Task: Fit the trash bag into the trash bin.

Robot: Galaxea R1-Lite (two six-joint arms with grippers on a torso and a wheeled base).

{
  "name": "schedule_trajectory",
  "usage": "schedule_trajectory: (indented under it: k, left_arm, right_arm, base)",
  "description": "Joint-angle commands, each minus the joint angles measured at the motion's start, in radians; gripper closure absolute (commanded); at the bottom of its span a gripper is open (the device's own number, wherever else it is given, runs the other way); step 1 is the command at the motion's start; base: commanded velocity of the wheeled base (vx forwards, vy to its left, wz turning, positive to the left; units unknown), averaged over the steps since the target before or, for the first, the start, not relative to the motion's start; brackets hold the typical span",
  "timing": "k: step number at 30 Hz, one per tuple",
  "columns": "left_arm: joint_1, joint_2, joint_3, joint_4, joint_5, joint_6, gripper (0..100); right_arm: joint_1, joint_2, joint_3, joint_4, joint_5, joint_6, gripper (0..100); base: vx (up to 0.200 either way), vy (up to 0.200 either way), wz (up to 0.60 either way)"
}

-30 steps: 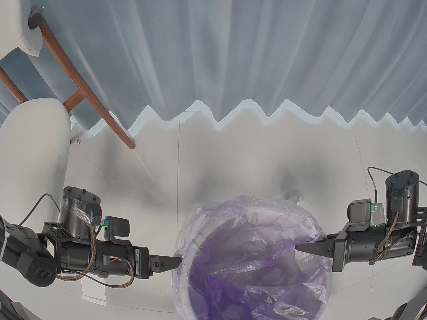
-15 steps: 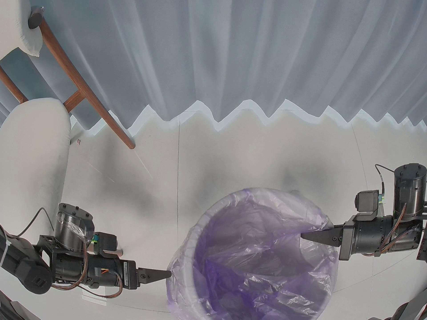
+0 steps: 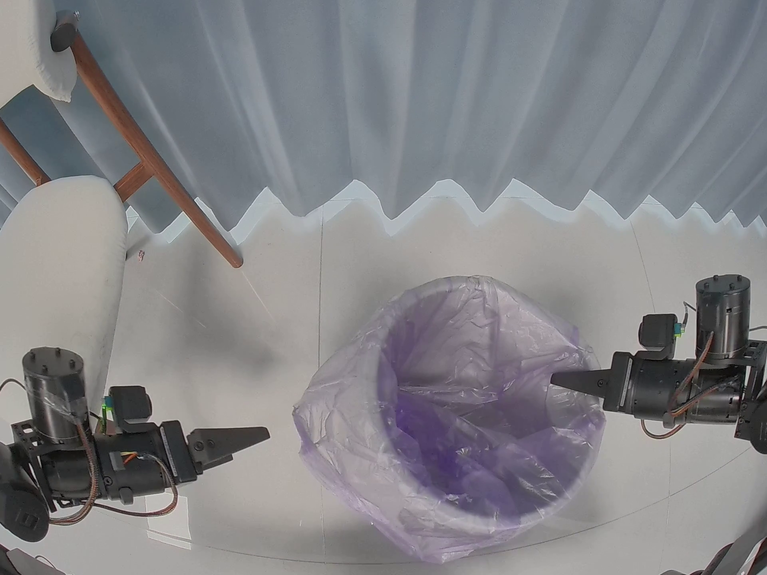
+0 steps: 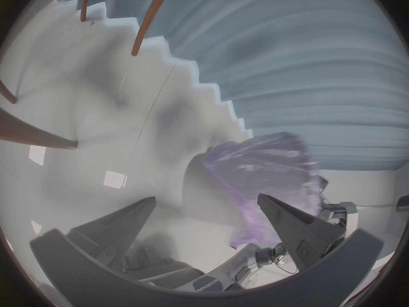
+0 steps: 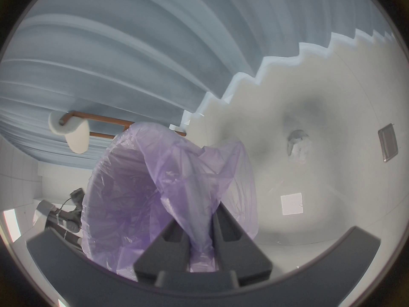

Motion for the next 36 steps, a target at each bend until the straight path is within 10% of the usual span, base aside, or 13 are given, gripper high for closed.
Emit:
schedule_trajectory:
  k: [1, 6, 13, 19, 24, 36]
  left_arm:
    - [0.011, -0.124, 0.016, -0.018, -0.001, -0.042, 0]
    - [0.049, -0.165, 0.020, -0.032, 0.008, -0.047, 0]
    - [0.150, -0.412, 0.051, -0.050, 0.053, -0.068, 0]
    - [0.172, -0.539, 0.014, 0.083, 0.194, -0.053, 0]
    - [0.161, -0.544, -0.009, 0.184, 0.314, -0.050, 0]
    - [0.166, -0.530, -0.021, 0.241, 0.320, 0.031, 0]
  right_arm:
    - [-0.002, 0.123, -0.001, -0.044, -0.036, 0.011, 100]
    - [-0.002, 0.209, -0.027, -0.129, -0.101, 0.017, 100]
    - [0.077, 0.399, -0.064, -0.317, -0.383, 0.026, 100]
    - [0.168, 0.718, -0.099, -0.744, -0.630, 0.032, 100]
    - [0.176, 0.842, -0.149, -0.830, -0.648, 0.030, 100]
    - [0.171, 0.942, -0.296, -0.821, -0.673, 0.032, 100]
  base:
    - [0.000, 0.000, 0.00]
    - [0.000, 0.000, 0.00]
    - [0.000, 0.000, 0.00]
    - [0.000, 0.000, 0.00]
    - [0.000, 0.000, 0.00]
    - [0.000, 0.000, 0.00]
